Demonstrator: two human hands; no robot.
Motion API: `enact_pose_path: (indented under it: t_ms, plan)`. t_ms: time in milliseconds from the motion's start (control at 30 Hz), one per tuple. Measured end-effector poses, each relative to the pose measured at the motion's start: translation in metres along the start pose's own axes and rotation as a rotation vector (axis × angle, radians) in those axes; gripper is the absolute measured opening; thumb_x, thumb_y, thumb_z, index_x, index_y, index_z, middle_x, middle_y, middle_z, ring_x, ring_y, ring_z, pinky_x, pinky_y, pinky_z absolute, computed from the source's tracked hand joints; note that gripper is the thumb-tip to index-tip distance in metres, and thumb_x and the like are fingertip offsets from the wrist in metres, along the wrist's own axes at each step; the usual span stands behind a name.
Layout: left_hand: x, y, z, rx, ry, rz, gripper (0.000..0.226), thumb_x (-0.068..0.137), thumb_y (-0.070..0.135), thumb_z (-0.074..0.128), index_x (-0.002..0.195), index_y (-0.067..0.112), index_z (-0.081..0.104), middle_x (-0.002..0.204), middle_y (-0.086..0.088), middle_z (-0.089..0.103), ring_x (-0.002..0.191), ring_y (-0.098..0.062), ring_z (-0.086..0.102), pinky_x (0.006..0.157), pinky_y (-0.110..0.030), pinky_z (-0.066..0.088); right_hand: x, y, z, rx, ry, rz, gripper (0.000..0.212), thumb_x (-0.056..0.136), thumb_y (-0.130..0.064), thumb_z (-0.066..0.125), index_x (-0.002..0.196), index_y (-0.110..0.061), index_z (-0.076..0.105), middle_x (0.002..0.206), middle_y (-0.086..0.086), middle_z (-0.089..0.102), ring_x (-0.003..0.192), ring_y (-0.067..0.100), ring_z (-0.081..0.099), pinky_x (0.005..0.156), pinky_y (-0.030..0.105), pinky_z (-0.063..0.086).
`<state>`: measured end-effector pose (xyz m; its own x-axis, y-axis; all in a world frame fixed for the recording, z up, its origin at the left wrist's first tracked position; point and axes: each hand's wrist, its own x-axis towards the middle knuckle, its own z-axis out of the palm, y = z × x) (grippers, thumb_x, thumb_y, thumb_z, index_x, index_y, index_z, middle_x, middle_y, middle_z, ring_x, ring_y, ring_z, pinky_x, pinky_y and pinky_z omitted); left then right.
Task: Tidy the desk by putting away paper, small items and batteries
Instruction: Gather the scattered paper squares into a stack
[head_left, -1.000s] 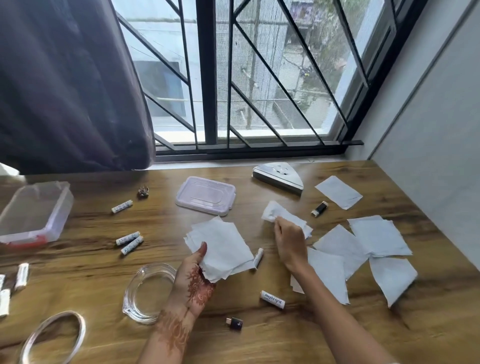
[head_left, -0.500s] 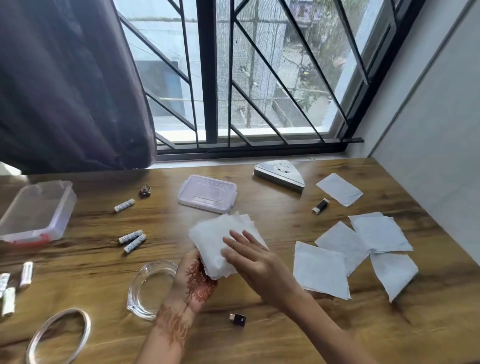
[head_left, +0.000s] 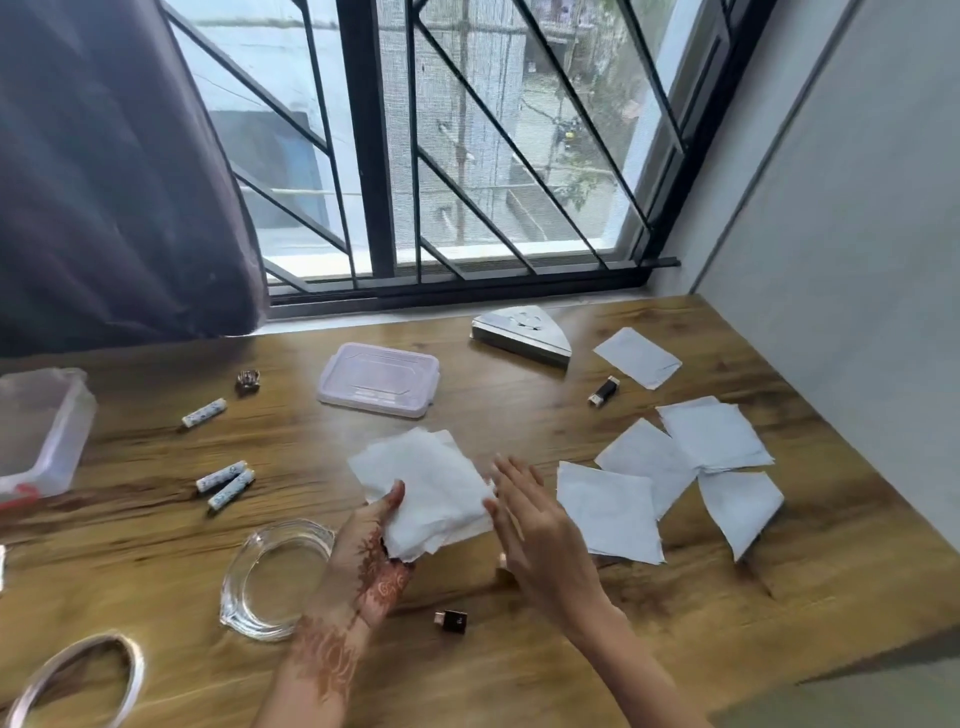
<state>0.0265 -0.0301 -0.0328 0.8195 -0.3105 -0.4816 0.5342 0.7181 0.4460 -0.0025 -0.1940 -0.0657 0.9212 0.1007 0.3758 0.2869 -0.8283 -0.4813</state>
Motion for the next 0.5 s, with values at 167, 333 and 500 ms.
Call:
enact_pose_path:
  t_ms: [167, 333, 500]
  plan:
    - [0.003, -0.004, 0.001, 0.015, -0.021, -0.003, 0.037, 0.083, 0.013, 0.057, 0.117, -0.001, 0.055, 0.095, -0.013, 0.073, 0.081, -0.025, 0.071, 0.068, -0.038, 0.058, -0.038, 0.049, -0.004, -0.263, -0.090, 0.254, 0.057, 0.090, -0.038, 0.034, 0.130, 0.000, 0.046, 0.136, 0.012, 0.048, 0.130, 0.023, 0.037, 0.112, 0.021, -0.002]
    - [0.005, -0.009, 0.004, 0.068, 0.000, -0.036, 0.033, 0.086, 0.014, 0.052, 0.116, -0.001, 0.056, 0.098, -0.012, 0.072, 0.082, -0.024, 0.071, 0.073, -0.039, 0.056, -0.056, 0.064, 0.000, -0.330, -0.135, 0.306, 0.067, 0.099, -0.045, 0.011, 0.121, -0.004, 0.058, 0.125, 0.008, 0.060, 0.118, 0.020, 0.055, 0.112, 0.027, 0.005]
    - [0.006, -0.012, 0.008, 0.073, -0.025, -0.051, 0.036, 0.082, 0.015, 0.052, 0.114, -0.001, 0.057, 0.106, -0.013, 0.069, 0.084, -0.024, 0.071, 0.075, -0.040, 0.055, -0.054, 0.061, 0.004, -0.300, -0.037, 0.299, 0.044, 0.092, -0.027, 0.034, 0.109, -0.005, 0.067, 0.112, 0.007, 0.068, 0.104, 0.017, 0.064, 0.102, 0.029, 0.037]
